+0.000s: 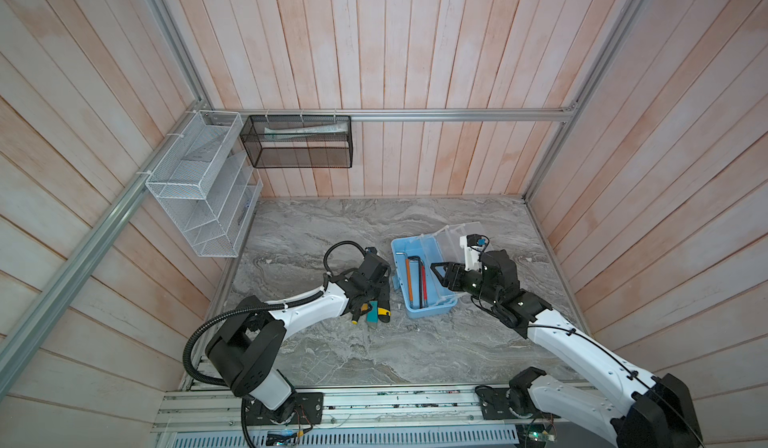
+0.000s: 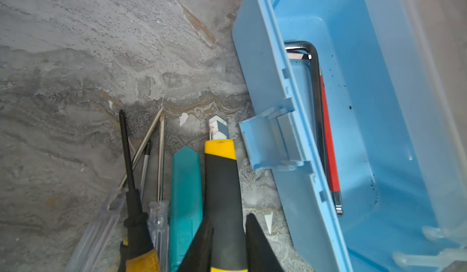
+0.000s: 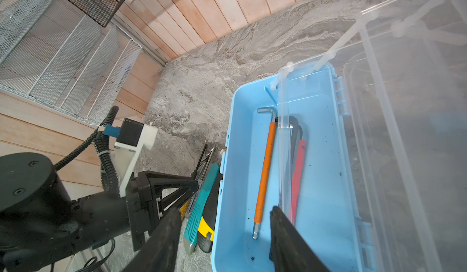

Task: Pack the tool kit
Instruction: 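Move the left gripper back and grasp the teal-handled tool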

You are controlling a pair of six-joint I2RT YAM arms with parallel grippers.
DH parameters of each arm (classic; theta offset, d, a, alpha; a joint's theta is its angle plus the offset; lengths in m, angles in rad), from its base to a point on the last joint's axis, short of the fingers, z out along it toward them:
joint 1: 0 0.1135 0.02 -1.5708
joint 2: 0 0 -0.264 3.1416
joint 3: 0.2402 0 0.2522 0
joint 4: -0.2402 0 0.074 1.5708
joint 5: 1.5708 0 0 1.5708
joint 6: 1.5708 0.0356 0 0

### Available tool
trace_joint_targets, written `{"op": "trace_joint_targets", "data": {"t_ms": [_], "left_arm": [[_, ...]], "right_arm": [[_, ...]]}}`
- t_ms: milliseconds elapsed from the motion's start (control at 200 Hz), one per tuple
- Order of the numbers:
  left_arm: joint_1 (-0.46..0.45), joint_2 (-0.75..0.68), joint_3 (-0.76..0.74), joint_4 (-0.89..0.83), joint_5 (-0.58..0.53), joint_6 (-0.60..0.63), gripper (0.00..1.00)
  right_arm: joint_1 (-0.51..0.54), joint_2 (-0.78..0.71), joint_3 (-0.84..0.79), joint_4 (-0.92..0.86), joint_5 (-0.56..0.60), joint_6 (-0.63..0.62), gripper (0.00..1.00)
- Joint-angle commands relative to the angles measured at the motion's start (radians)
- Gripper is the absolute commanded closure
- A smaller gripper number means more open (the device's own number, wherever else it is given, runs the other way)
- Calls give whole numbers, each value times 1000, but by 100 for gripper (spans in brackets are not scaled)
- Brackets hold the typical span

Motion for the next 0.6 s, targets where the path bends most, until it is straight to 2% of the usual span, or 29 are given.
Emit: {"op": "trace_joint_targets", "data": {"t_ms": [0, 420, 595], "left_arm": [[-6, -16, -29, 6, -1, -20, 74], [-6, 3, -73, -41, -25, -18, 74], [-6, 18, -79, -51, -33, -18, 74]], "right_arm": [[5, 14, 24, -14, 11, -2, 43], [5, 52, 7, 18, 4, -2, 44], [6, 55, -1, 25, 4, -2, 39]]}}
